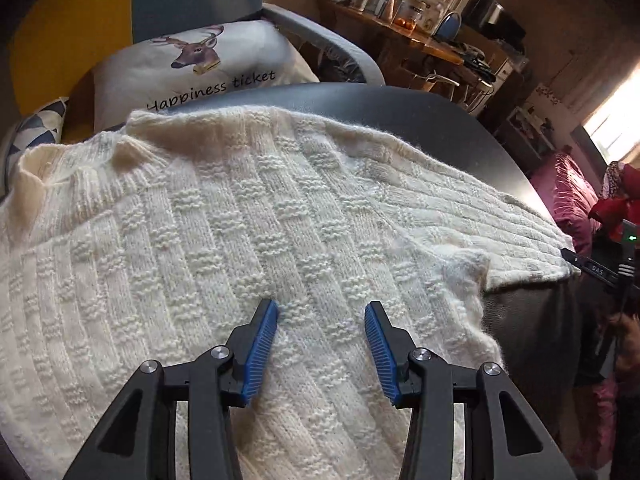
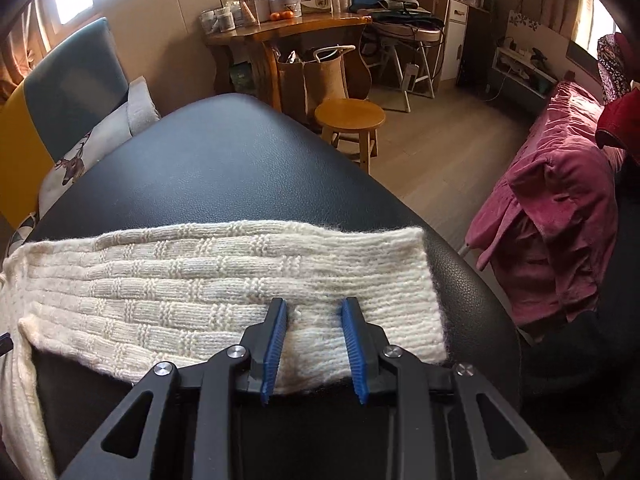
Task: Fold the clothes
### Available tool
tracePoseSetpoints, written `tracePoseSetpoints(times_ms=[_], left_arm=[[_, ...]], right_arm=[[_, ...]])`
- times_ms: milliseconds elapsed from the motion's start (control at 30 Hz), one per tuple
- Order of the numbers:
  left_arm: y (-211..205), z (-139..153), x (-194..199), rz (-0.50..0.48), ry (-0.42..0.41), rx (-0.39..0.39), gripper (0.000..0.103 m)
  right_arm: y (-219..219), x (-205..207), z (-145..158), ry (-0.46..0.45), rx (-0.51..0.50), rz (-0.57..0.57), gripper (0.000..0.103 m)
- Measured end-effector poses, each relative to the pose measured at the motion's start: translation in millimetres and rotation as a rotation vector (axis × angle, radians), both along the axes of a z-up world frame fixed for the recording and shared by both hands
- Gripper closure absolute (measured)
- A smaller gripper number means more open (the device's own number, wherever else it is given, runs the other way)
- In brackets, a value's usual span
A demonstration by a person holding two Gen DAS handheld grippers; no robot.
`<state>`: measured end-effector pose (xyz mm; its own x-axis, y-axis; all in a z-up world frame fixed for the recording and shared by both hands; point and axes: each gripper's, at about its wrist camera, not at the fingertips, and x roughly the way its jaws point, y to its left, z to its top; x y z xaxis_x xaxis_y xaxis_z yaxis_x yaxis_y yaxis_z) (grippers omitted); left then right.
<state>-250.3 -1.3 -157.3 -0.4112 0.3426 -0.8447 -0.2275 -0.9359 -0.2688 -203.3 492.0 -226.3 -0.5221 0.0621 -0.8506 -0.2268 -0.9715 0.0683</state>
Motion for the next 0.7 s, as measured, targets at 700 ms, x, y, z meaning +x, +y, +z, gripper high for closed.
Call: tracePoseSetpoints(times_ms=[700], left_arm=[[-203.9,45.9,-42.8,0.0,0.203,-0.311,0.056]], right_arm=[[-413.9,-77.3,74.5,-0.009,-0.242,1.127,0.072]])
